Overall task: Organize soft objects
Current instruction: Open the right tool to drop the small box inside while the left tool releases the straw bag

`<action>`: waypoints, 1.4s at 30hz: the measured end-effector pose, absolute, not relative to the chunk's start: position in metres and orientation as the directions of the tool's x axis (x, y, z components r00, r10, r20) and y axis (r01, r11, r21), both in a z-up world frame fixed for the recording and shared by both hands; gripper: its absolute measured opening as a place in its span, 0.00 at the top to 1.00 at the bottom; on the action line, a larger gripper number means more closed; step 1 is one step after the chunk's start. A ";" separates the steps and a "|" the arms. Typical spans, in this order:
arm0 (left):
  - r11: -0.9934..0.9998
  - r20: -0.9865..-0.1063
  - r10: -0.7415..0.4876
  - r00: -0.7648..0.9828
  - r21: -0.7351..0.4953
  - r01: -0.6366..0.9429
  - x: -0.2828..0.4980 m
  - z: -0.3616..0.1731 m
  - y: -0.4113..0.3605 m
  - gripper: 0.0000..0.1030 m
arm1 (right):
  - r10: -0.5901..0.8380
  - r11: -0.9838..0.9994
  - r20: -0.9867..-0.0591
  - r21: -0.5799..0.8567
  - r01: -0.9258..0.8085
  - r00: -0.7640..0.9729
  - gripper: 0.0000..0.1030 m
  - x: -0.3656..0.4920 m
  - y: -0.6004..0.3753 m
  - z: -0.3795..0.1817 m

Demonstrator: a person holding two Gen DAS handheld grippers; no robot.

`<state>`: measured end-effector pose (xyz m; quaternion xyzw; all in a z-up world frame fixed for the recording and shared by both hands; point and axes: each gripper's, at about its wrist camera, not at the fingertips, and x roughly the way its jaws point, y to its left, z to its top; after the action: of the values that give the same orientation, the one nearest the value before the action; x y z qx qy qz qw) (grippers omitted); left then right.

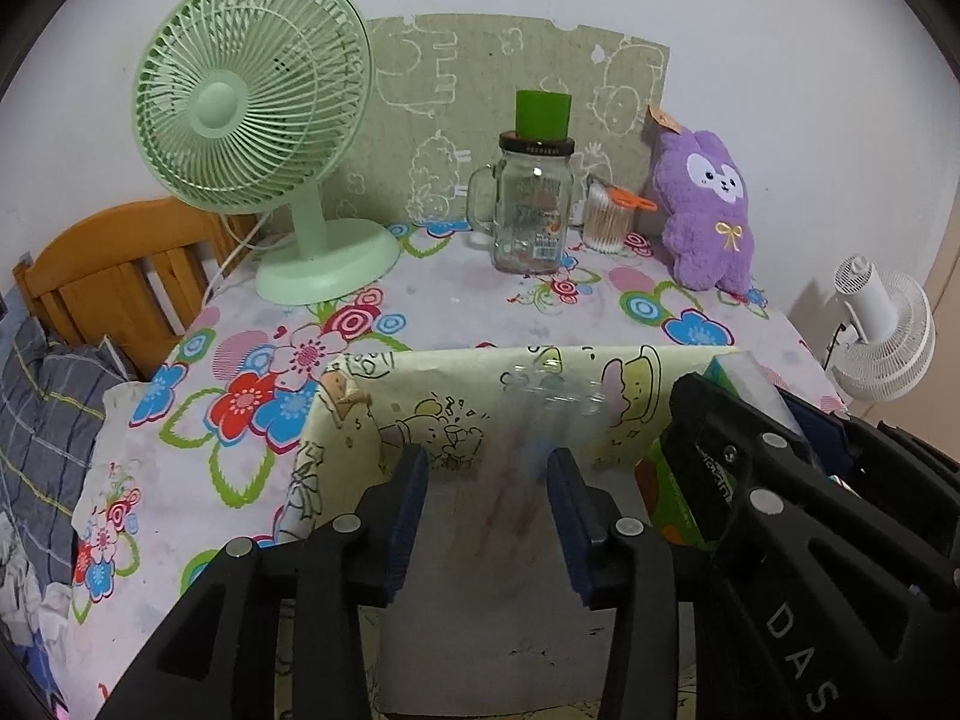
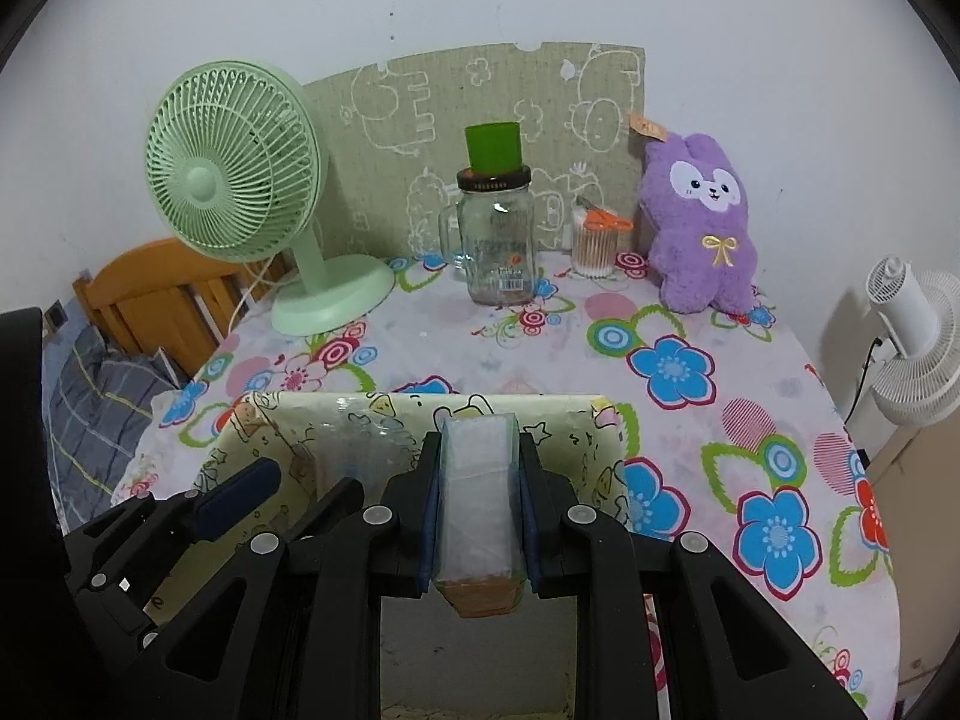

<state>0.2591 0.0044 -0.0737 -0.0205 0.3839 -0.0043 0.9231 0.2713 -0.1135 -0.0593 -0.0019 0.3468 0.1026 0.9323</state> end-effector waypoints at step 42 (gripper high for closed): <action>0.998 -0.602 -0.063 0.796 -0.019 0.064 0.191 -0.025 -0.013 0.00 | 0.164 0.984 -0.558 0.034 -0.175 0.814 0.04 0.210 -0.126 -0.016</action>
<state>0.1906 -0.0128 -0.0247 0.0011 0.3177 -0.0336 0.9476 0.2095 -0.1260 -0.0161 -0.0093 0.2920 0.0890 0.9522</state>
